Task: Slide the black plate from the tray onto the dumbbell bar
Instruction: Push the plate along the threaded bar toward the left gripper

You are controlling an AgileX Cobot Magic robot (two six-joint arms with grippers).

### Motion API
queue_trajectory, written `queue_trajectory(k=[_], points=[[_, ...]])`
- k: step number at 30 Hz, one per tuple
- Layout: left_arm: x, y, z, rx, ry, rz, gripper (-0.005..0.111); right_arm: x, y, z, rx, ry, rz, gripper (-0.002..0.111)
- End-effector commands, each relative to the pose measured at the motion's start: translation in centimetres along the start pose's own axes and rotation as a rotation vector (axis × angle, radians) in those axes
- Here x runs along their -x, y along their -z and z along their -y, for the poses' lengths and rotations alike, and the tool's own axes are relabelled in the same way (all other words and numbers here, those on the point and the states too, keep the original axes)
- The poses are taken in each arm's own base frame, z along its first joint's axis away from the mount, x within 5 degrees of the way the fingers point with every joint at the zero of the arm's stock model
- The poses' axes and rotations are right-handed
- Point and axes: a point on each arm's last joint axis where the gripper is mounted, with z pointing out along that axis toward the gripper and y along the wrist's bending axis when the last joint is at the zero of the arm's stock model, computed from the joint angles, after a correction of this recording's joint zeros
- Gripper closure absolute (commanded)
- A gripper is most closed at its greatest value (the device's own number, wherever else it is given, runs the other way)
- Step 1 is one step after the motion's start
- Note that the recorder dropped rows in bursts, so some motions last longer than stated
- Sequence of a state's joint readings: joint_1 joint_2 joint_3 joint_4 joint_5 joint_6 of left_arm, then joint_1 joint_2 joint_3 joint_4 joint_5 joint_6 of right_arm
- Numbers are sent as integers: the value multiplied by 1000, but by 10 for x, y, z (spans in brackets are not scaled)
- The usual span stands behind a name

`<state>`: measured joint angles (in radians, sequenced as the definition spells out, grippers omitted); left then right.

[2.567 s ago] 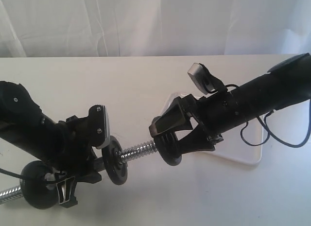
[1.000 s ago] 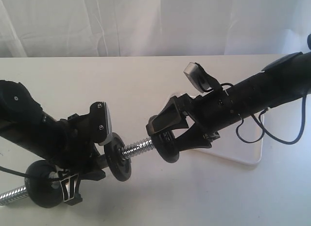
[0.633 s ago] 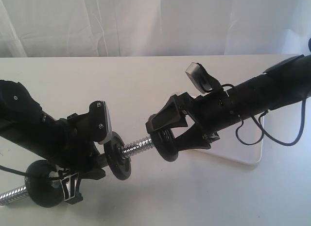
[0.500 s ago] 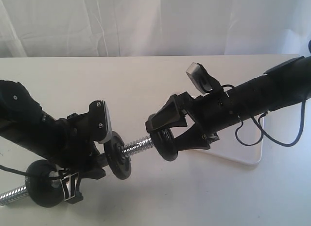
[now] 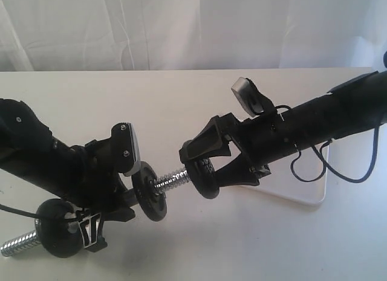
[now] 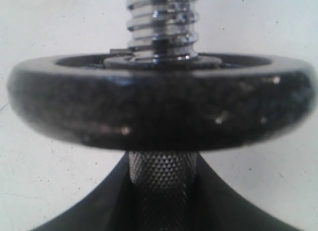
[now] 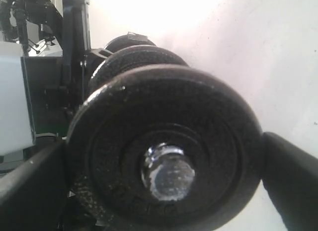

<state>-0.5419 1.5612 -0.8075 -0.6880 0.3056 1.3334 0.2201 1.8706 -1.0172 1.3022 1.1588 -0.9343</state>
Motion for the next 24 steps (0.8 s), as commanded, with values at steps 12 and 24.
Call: queue_trajectory(k=[12,24], points=[[22,17,1,0,80,139,107,1,-5,-18,106,9,13,108],[22,17,1,0,80,139,107,-5,-22,-29,125,50,-35,108]])
